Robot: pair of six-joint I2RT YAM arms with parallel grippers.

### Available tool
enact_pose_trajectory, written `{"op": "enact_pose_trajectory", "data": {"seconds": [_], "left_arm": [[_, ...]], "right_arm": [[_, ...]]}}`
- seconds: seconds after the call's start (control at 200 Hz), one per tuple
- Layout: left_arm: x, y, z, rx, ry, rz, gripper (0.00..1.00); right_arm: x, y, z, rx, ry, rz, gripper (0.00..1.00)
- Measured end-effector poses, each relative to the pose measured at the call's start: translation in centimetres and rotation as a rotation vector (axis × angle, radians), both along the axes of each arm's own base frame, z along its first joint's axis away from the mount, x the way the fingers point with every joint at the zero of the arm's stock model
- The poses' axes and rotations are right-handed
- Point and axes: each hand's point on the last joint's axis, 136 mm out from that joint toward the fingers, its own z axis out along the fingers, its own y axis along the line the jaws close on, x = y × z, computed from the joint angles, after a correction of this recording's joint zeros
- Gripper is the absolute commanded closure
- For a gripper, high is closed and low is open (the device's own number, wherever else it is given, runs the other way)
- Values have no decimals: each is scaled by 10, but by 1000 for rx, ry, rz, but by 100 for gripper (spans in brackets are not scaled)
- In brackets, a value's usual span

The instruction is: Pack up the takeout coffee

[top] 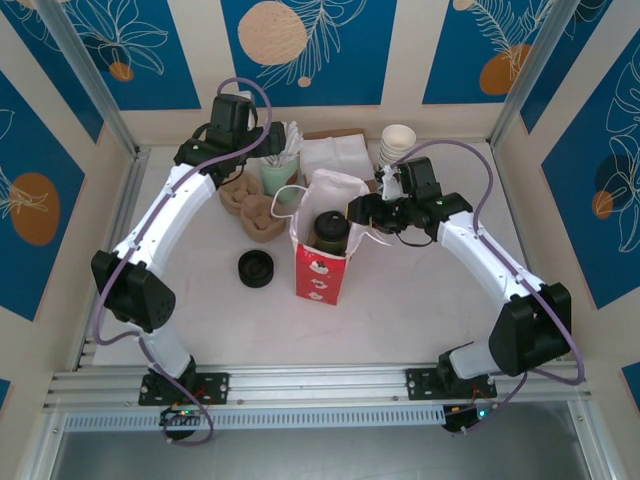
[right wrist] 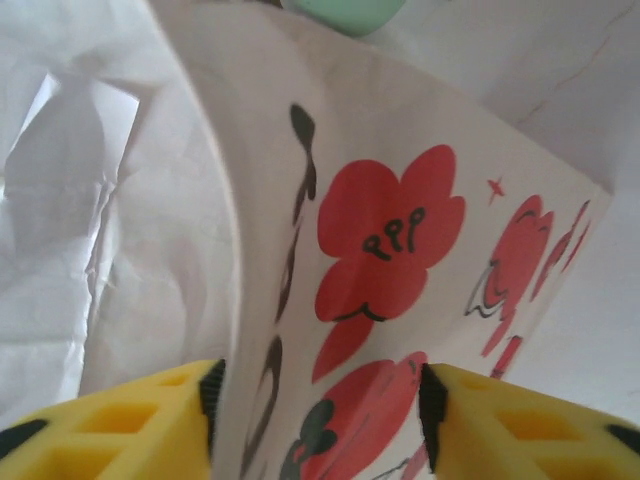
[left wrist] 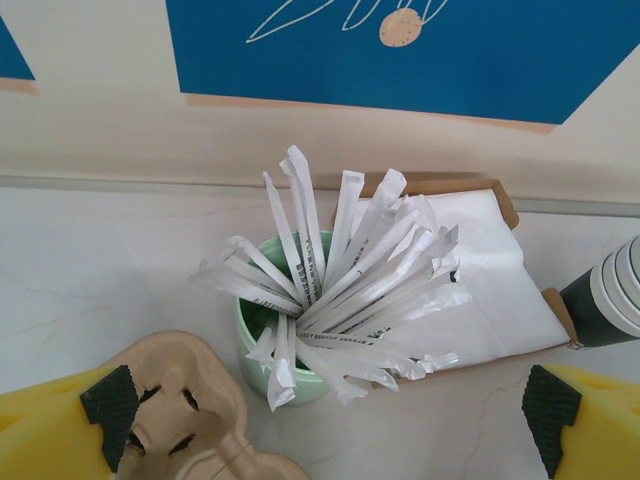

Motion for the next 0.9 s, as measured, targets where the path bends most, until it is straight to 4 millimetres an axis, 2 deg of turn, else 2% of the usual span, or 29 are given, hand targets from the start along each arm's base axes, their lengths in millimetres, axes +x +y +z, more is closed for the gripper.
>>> {"op": "enact_pose_trajectory", "data": {"seconds": [0.145, 0.265, 0.485, 0.725, 0.9], "left_arm": [[0, 4, 2, 14, -6, -5, 0], [-6, 10, 6, 16, 0, 1, 0], [-18, 18, 15, 2, 2, 10, 0], [-15, 21, -11, -4, 83, -16, 1], [5, 29, -41, -3, 153, -10, 12]], "right_arm": [[2, -14, 21, -9, -97, -18, 31], [-2, -30, 49, -4, -188, -51, 25], [-6, -57, 94, -5, -287, -122, 24], [2, -82, 130, -12, -345, -202, 26], [5, -88, 134, -21, -362, -213, 29]]}}
